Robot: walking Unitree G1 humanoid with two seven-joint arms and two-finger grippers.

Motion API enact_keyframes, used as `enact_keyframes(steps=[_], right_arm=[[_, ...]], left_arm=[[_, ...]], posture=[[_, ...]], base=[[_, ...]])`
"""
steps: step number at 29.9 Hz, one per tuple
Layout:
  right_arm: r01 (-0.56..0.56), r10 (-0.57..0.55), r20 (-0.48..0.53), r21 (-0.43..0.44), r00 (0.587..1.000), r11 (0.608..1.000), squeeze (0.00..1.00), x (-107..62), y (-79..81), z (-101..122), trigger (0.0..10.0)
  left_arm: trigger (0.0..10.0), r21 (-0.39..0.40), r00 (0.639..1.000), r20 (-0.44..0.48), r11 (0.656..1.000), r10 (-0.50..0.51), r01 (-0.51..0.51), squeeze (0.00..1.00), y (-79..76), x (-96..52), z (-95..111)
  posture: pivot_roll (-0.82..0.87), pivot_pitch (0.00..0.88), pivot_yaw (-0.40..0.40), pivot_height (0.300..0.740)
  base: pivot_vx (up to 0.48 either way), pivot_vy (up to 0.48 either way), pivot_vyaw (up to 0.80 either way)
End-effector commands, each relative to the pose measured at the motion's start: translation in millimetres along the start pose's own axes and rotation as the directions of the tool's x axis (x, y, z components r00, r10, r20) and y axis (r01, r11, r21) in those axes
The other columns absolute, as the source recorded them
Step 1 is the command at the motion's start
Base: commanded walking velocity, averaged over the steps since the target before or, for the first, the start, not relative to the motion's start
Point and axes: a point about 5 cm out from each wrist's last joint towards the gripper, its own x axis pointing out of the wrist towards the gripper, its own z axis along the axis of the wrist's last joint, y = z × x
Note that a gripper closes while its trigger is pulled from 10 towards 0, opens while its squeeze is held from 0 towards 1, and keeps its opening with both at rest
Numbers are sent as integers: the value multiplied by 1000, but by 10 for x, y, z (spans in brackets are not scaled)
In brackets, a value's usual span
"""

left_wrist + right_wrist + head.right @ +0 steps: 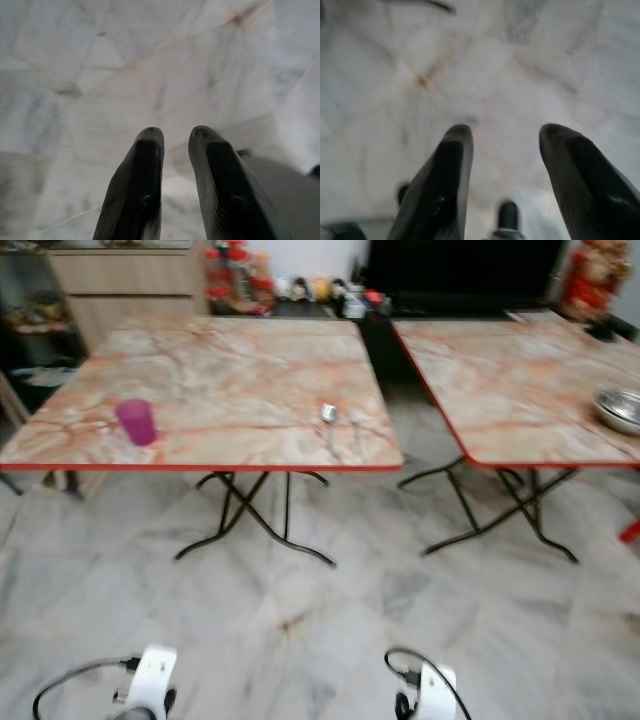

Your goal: Setting the table

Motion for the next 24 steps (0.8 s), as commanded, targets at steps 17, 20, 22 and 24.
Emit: enact_keyframes(steps=[17, 20, 22, 24], right_arm=[[66, -65, 14, -4, 998, 998, 0, -37, -225, -1, 10000], [60, -59, 11, -16, 998, 998, 0, -37, -225, -4, 10000], [58, -57, 12, -21, 998, 998, 0, -37, -220, -4, 10000], [56, -55, 11, -22, 998, 998, 0, -35, -209, -5, 10000]], left_arm=[[10000, 66, 997, 9, 995, -77, 76, 0, -180, 32, 128], [10000, 71, 997, 6, 994, -78, 78, 0, -182, 31, 123], [10000, 72, 997, 4, 994, -79, 78, 0, -182, 30, 119], [10000, 74, 997, 2, 994, -78, 78, 0, -179, 30, 114]], posture=[[8, 0, -12, 728], [9, 0, -12, 728], [9, 0, -12, 728], [11, 0, -12, 728]], base=[[297, 0, 243], [300, 0, 0], [296, 0, 672], [298, 0, 800]])
